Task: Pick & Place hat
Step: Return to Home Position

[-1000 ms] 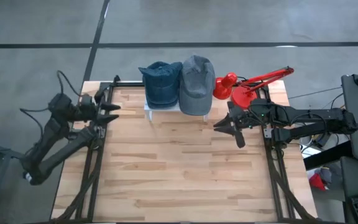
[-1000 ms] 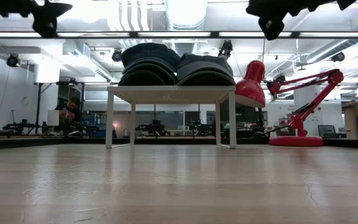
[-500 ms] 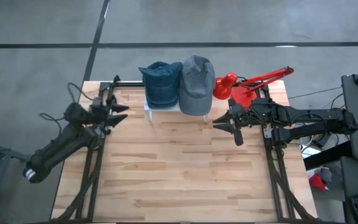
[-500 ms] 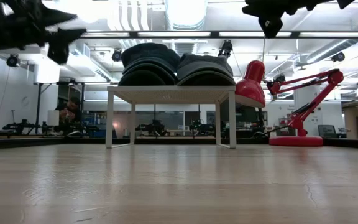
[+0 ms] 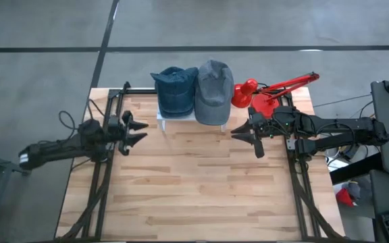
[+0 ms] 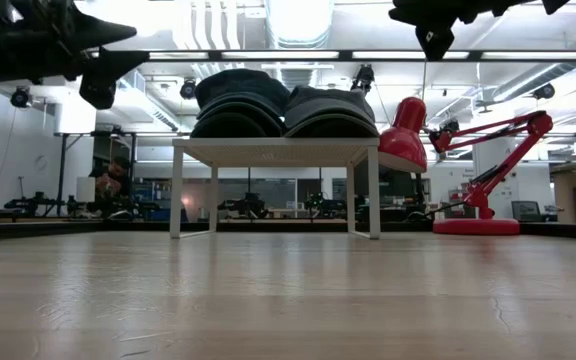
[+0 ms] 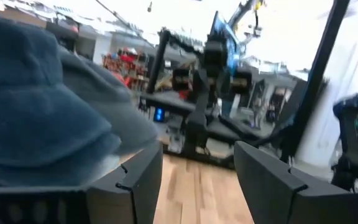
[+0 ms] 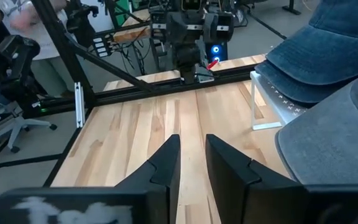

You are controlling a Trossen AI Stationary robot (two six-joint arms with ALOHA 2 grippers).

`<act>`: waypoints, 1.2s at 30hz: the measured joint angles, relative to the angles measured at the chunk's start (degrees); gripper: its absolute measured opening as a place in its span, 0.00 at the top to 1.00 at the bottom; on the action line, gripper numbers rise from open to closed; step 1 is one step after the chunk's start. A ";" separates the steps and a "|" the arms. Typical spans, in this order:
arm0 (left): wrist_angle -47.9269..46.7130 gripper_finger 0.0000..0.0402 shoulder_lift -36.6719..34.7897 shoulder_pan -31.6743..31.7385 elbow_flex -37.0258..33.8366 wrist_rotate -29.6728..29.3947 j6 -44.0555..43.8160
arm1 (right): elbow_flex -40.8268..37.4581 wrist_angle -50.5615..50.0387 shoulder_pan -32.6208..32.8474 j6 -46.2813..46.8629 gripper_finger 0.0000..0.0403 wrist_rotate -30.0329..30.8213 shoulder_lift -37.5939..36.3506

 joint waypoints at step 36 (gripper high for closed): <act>-7.11 0.50 -1.90 -3.85 -0.39 -4.05 6.15 | -28.10 9.92 0.04 6.31 0.81 -2.15 -33.89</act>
